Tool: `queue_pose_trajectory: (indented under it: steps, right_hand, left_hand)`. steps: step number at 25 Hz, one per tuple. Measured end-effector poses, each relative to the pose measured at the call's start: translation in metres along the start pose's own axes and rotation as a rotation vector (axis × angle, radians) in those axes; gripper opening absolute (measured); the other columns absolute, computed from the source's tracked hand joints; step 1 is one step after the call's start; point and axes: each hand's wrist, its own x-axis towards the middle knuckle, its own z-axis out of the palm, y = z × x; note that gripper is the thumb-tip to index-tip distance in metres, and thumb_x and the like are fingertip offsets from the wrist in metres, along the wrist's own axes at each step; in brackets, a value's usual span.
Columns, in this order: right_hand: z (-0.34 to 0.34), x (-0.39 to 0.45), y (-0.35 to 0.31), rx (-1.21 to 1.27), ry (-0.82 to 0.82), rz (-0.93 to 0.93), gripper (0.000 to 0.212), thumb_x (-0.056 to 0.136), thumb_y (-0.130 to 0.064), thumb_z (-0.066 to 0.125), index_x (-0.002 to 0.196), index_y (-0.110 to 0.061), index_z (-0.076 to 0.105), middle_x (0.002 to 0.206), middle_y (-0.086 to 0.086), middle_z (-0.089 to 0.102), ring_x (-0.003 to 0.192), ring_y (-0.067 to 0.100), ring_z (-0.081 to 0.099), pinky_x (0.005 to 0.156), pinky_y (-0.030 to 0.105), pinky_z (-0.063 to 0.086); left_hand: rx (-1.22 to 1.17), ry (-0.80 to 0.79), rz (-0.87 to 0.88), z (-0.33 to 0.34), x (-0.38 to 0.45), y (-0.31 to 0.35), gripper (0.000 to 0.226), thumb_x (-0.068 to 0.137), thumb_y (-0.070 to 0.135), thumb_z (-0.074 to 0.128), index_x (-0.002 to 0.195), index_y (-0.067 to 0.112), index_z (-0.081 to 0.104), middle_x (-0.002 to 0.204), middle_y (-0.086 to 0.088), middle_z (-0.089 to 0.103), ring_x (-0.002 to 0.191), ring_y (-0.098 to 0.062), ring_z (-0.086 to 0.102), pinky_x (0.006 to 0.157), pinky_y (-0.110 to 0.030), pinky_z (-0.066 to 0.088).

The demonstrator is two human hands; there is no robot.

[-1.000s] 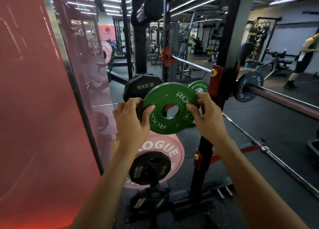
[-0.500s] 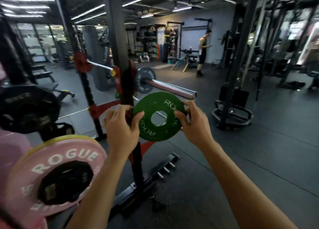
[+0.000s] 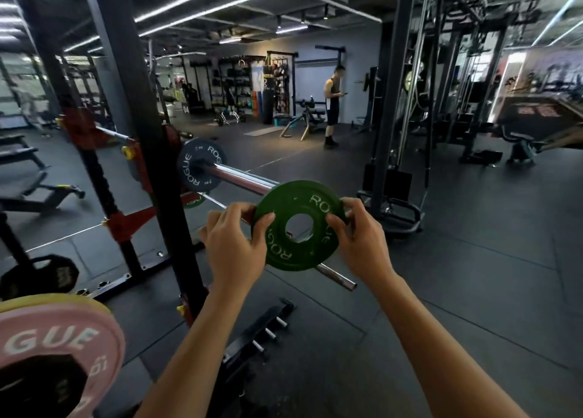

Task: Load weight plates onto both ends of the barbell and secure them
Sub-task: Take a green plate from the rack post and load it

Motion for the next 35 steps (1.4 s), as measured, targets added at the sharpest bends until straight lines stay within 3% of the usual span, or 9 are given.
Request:
queue_pose_trajectory:
  steps: [10,14,20,24,30,35]
  right_hand:
    - [0.073,0.103,0.080,-0.006,-0.140,-0.011,0.026,0.096,-0.043,0.055,0.114,-0.025,0.051,0.082,-0.012,0.057,0.074,0.010,0.057,0.062,0.027,0.040]
    - [0.098,0.122,0.114,0.043,-0.208,-0.030,0.026,0.095,-0.038,0.058,0.114,-0.020,0.054,0.080,-0.014,0.052,0.068,0.002,0.048,0.061,0.026,0.034]
    - [0.119,0.148,0.155,0.203,-0.356,-0.130,0.031,0.094,-0.041,0.058,0.116,-0.019,0.055,0.090,-0.003,0.062,0.078,0.017,0.059,0.067,0.035,0.049]
    - [0.133,0.159,0.169,0.286,-0.384,-0.239,0.041,0.093,-0.050,0.052,0.118,-0.018,0.054,0.093,-0.003,0.061,0.081,0.016,0.058,0.064,0.032,0.046]
    - [0.151,0.177,0.178,0.399,-0.465,-0.323,0.038,0.092,-0.050,0.051,0.115,-0.020,0.052,0.090,0.002,0.065,0.076,0.021,0.060,0.060,0.034,0.046]
    - [0.176,0.195,0.171,0.389,-0.501,-0.305,0.034,0.095,-0.043,0.056,0.115,-0.016,0.052,0.099,0.005,0.067,0.086,0.025,0.063,0.066,0.033,0.046]
  left_hand:
    - [0.107,0.020,-0.092,0.092,0.070,-0.060,0.030,0.086,0.043,0.073,0.094,0.015,0.065,0.087,0.015,0.058,0.092,-0.013,0.045,0.080,-0.029,0.022]
    - [0.189,0.028,-0.125,0.116,0.069,-0.073,0.028,0.084,0.040,0.075,0.091,0.015,0.066,0.085,0.015,0.059,0.090,-0.018,0.051,0.081,-0.033,0.028]
    - [0.305,0.153,-0.151,0.138,0.058,-0.065,0.027,0.083,0.040,0.078,0.089,0.016,0.066,0.083,0.009,0.066,0.085,-0.018,0.054,0.083,-0.044,0.041]
    - [0.384,0.264,-0.148,0.146,0.049,-0.050,0.030,0.082,0.042,0.076,0.088,0.013,0.066,0.082,0.009,0.065,0.082,-0.018,0.055,0.078,-0.053,0.046]
    - [0.538,0.292,-0.256,0.152,0.043,-0.031,0.030,0.080,0.041,0.078,0.087,0.014,0.066,0.081,0.009,0.066,0.080,-0.016,0.059,0.079,-0.051,0.047]
    - [0.535,0.292,-0.353,0.154,0.060,-0.047,0.031,0.080,0.041,0.079,0.088,0.013,0.067,0.082,0.007,0.069,0.081,-0.018,0.060,0.081,-0.048,0.047]
